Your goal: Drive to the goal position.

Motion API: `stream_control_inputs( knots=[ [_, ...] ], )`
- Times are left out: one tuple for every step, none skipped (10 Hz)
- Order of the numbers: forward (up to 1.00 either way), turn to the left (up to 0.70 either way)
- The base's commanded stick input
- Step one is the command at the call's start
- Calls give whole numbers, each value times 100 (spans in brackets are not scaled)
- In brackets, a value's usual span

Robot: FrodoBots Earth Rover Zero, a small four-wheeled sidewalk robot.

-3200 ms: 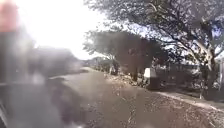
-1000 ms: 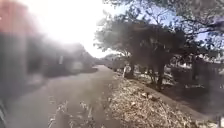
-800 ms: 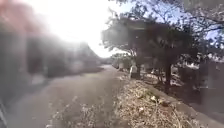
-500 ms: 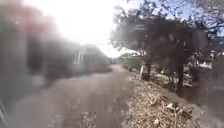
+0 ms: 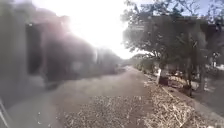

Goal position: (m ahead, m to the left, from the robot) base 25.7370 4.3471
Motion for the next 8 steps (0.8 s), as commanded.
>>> stream_control_inputs(
  knots=[
    [100, -27],
    [100, -27],
    [100, -27],
    [100, -27],
    [100, -27],
    [100, -27],
    [100, -27],
    [100, 0]
  ],
)
